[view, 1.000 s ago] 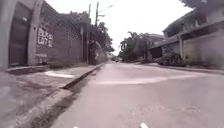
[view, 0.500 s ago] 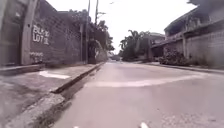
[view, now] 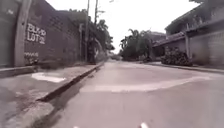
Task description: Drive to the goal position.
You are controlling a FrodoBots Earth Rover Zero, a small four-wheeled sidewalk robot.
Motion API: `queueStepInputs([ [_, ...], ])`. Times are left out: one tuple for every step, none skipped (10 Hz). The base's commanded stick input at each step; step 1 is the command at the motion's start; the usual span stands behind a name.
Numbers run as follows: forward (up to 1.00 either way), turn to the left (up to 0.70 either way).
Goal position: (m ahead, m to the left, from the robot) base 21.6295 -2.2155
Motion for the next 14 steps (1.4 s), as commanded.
queueStepInputs([
  [0.70,-0.27],
  [0.70,0.00],
  [0.70,0.00],
  [0.70,0.00],
  [0.70,0.00],
  [0.70,0.00],
  [0.70,0.00],
  [0.70,0.00],
  [0.70,0.00],
  [0.70,0.11],
  [0.70,0.30],
  [0.70,0.35],
  [0.70,0.35],
  [0.70,0.00],
])
